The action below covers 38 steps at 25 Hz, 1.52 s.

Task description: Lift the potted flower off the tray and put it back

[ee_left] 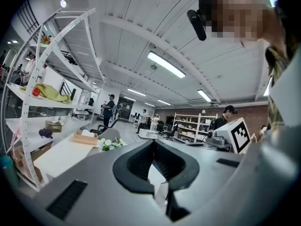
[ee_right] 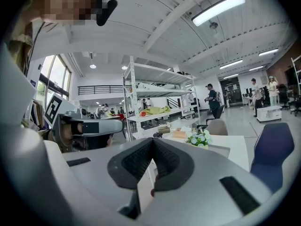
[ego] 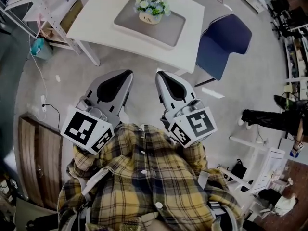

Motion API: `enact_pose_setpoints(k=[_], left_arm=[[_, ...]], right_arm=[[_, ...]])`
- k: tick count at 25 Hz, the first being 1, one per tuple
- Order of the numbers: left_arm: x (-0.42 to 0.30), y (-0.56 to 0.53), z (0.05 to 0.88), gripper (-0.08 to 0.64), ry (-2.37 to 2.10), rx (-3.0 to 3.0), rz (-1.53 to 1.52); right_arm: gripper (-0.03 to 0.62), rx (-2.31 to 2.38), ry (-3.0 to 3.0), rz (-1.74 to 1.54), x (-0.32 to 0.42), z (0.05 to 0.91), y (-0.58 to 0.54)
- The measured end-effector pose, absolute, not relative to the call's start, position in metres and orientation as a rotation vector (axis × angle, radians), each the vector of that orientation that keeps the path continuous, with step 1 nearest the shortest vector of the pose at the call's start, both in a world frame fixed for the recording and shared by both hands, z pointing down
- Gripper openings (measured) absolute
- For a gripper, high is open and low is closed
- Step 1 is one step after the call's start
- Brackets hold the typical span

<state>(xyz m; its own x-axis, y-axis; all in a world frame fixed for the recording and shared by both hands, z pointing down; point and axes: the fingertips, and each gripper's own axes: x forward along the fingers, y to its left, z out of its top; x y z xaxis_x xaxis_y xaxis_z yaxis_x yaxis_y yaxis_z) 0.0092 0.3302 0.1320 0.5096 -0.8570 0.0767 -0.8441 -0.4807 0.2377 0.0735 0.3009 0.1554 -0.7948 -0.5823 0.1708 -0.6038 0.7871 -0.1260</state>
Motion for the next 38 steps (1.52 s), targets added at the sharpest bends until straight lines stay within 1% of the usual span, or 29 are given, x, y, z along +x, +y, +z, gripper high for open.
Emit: enact_pose_setpoints(k=[8,14,25,38], left_arm=[[-0.054,0.282,0.135,0.009,-1.338,2.555,-0.048],[-0.078,0.26,0.144,0.009,-1.282,2.56,-0.025],[-0.084,0.203,0.172,0.009,-1.207,2.528,0.016],[-0.072,0.048,0.165,0.009,-1.212,2.528,0.025]], right_arm=[[-0.002,1.125,-2.787,0.295,0.027,0.159,0.252],[-0.002,1.206,-2.736,0.347,0.013,0.171,0.233],[-0.002,1.255,-2.676,0.408,0.009,0.196,0.175],[-0.002,1.245,-2.674,0.451,0.023,0.196,0.022]])
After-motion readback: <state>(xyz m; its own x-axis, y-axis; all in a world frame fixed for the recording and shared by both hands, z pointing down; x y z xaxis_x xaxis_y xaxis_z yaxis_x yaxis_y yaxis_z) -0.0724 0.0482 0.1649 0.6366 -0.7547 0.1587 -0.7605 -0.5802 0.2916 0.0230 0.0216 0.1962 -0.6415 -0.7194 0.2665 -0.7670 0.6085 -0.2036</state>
